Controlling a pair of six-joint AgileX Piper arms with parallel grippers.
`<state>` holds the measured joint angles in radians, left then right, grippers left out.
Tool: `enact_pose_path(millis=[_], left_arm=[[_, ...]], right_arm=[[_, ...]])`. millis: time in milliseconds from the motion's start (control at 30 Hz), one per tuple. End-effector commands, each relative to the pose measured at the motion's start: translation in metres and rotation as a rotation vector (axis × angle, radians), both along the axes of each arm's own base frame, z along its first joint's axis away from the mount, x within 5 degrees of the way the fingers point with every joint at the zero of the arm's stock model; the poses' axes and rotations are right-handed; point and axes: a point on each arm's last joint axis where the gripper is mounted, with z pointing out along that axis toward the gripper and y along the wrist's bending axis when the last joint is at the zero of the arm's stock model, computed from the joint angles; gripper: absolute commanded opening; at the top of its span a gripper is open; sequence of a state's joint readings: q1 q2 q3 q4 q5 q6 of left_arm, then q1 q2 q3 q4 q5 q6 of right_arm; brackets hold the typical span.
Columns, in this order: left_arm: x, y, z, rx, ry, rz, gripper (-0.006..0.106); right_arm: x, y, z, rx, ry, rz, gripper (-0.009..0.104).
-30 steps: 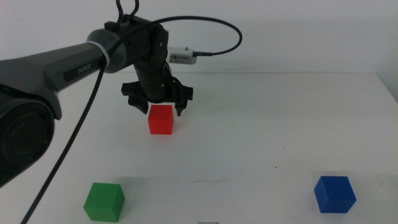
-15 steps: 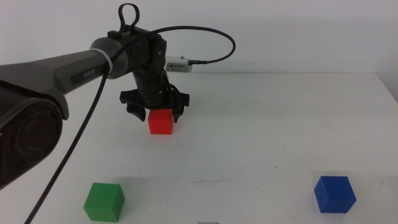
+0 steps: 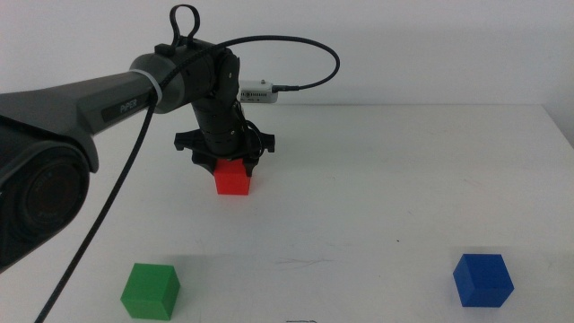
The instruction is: Stack red cubes first, then green, then blue cubes in a specific spot.
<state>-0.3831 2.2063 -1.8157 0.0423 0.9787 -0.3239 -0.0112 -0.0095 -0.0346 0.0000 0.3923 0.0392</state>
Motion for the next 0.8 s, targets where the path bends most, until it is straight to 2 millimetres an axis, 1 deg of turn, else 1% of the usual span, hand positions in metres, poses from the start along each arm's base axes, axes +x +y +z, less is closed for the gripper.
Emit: enact_pose_path(millis=[0, 100, 167, 267, 433, 500, 600, 700, 767], left_arm=[[-0.007, 0.000, 0.049, -0.061, -0.074, 0.012, 0.008], [-0.017, 0.000, 0.063, -0.061, -0.059, 0.007, 0.001], [-0.028, -0.001, 0.073, -0.075, -0.074, 0.012, -0.001], [-0.053, -0.006, 0.079, -0.100, -0.083, 0.032, -0.001], [-0.099, -0.015, 0.091, -0.127, -0.082, 0.116, -0.001], [-0.117, -0.025, 0.093, -0.111, -0.088, 0.116, -0.001], [-0.134, -0.044, 0.090, -0.079, -0.096, 0.104, -0.001], [-0.149, -0.066, 0.087, -0.062, -0.102, 0.081, -0.001], [-0.156, -0.078, 0.084, -0.053, -0.113, 0.063, -0.001]], right_arm=[[-0.002, 0.000, 0.016, -0.019, -0.122, -0.002, 0.080], [-0.002, 0.000, 0.016, -0.019, -0.122, -0.002, 0.080], [-0.002, 0.000, 0.016, -0.019, -0.122, -0.002, 0.080], [-0.002, 0.000, 0.016, -0.019, -0.122, -0.002, 0.080], [-0.002, 0.000, 0.016, -0.019, -0.122, -0.002, 0.080], [-0.002, 0.000, 0.016, -0.019, -0.122, -0.002, 0.080], [-0.002, 0.000, 0.016, -0.019, -0.122, -0.002, 0.080], [-0.002, 0.000, 0.016, -0.019, -0.122, -0.002, 0.080], [-0.002, 0.000, 0.016, -0.019, -0.122, -0.002, 0.080]])
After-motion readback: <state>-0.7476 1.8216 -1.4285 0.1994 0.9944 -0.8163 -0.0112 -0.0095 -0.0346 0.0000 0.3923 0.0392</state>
